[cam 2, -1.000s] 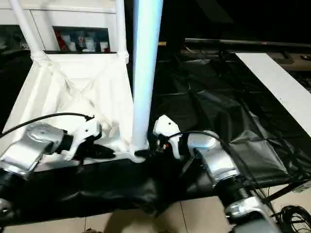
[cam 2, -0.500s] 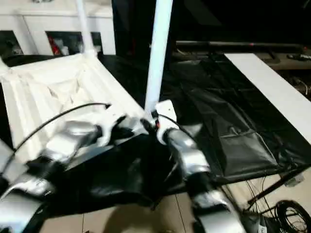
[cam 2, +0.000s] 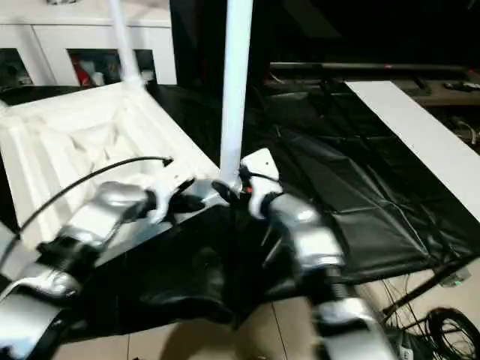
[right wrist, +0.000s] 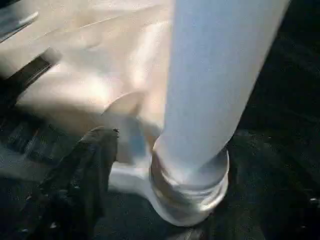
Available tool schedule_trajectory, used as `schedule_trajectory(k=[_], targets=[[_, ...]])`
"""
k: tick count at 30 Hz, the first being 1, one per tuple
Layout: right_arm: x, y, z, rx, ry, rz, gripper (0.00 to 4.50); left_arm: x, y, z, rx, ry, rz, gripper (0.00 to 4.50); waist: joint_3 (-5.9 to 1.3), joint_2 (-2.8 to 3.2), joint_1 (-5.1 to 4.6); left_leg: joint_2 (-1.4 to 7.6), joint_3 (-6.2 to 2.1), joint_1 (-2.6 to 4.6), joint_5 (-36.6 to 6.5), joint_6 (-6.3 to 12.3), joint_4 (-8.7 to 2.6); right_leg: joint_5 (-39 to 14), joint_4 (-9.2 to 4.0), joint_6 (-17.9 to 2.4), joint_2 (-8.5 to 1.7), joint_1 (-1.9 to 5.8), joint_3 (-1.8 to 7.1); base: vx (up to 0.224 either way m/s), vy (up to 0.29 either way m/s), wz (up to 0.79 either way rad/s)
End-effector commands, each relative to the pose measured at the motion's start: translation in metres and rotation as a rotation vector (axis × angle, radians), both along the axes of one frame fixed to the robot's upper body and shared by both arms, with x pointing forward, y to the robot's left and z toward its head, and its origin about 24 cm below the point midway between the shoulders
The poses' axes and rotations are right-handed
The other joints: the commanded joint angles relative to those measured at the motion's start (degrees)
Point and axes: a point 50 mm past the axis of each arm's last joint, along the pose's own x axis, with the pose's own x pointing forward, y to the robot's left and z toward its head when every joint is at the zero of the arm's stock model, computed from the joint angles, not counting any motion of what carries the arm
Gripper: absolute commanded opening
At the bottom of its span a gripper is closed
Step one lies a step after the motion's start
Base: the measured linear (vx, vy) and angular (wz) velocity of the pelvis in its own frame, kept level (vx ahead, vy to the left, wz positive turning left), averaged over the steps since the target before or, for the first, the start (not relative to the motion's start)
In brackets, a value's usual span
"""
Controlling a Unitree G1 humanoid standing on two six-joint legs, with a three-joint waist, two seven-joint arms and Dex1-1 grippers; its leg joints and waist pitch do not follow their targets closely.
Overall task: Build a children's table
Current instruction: Rotate leg to tighten
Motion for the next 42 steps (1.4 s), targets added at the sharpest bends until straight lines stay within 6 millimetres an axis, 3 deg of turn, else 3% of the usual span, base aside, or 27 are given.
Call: schedule_trajectory(k=[1,8,10,12,15,19,23,25,30,31,35,42], targets=[[-0.008,-0.001,0.004,-0.027,-0.014,0.141,3.77,-0.022,0.001,-0.023,0.044,0.149,-0.143,0.0,-3.01,0.73,0.56,1.39,-0.54,0.2,-19.6,0.05,-3.99,-20.4,-4.81,-9.5,-3.2,1.78,2.19,0.052,-0.021,0.06],[-0.019,-0.018,0.004,-0.09,-0.003,0.289,3.77,-0.042,0.011,-0.011,-0.004,0.199,-0.354,0.0,-3.48,1.13,1.73,1.48,-0.01,0.44,-12.7,0.65,-3.57,-6.2,-3.04,-14.0,-2.66,2.34,2.1,0.0,0.0,0.0],[-0.022,-0.018,0.004,-0.098,0.006,0.318,3.77,-0.044,0.013,-0.01,-0.001,0.209,-0.374,0.0,-3.49,1.06,2.02,1.4,0.11,0.42,-11.3,0.89,-3.46,-4.1,-2.73,-14.2,-2.65,2.43,2.09,0.0,0.0,0.0],[-0.026,-0.017,0.003,-0.116,0.016,0.366,3.77,-0.046,0.015,-0.008,0.007,0.217,-0.383,0.0,-3.43,1.0,2.09,1.43,0.14,0.49,-11.8,0.91,-3.51,-5.0,-2.8,-14.2,-2.73,2.52,2.08,0.0,0.0,0.0],[-0.033,-0.016,-0.002,-0.161,0.034,0.436,3.77,-0.045,0.019,-0.007,0.018,0.208,-0.382,0.0,-3.17,0.9,2.29,1.45,0.12,0.56,-14.4,0.18,-3.63,-10.6,-3.39,-12.9,-2.98,2.44,2.21,0.0,0.0,0.0],[-0.03,-0.015,-0.004,-0.173,0.026,0.43,3.77,-0.044,0.021,-0.005,0.02,0.206,-0.381,0.0,-3.13,0.71,2.23,1.41,-0.08,0.46,-15.3,-0.43,-3.74,-14.5,-3.65,-11.5,-3.09,2.33,2.26,0.0,0.0,0.0],[-0.028,-0.013,-0.004,-0.168,0.03,0.424,3.77,-0.044,0.022,-0.004,0.022,0.204,-0.374,0.0,-3.34,0.7,2.28,1.41,-0.04,0.49,-13.2,-0.14,-3.57,-11.0,-3.19,-12.2,-2.9,2.4,2.21,0.0,0.0,0.0],[-0.028,-0.012,-0.005,-0.172,0.034,0.427,3.49,-0.045,0.023,-0.004,0.023,0.205,-0.372,0.0,-3.42,0.65,2.29,1.31,0.08,0.41,-11.7,0.37,-3.39,-8.0,-2.89,-13.0,-2.83,2.52,2.18,0.0,0.0,0.0],[-0.028,-0.01,-0.006,-0.162,0.039,0.428,3.29,-0.046,0.025,-0.004,0.026,0.211,-0.367,0.0,-3.3,0.65,2.29,1.28,0.05,0.34,-12.4,0.43,-3.43,-9.9,-3.08,-12.8,-2.94,2.59,2.16,0.0,0.0,0.0],[-0.028,-0.01,-0.006,-0.16,0.041,0.429,2.99,-0.046,0.026,-0.004,0.028,0.215,-0.366,0.0,-3.28,0.68,2.3,1.31,0.03,0.43,-13.0,0.28,-3.48,-10.9,-3.16,-12.6,-2.93,2.52,2.15,0.0,0.0,0.0],[-0.028,-0.009,-0.007,-0.156,0.047,0.433,2.76,-0.047,0.028,-0.005,0.03,0.224,-0.365,0.0,-3.26,0.73,2.26,1.3,-0.01,0.39,-13.1,0.09,-3.48,-10.8,-3.1,-12.5,-2.9,2.51,2.16,0.0,0.0,0.0],[-0.028,-0.009,-0.009,-0.14,0.055,0.428,2.7,-0.049,0.029,-0.005,0.036,0.262,-0.373,0.0,-3.35,0.82,2.22,1.26,0.05,0.49,-12.3,0.25,-3.36,-8.5,-2.87,-13.3,-2.79,2.57,2.14,0.0,0.0,0.0]])
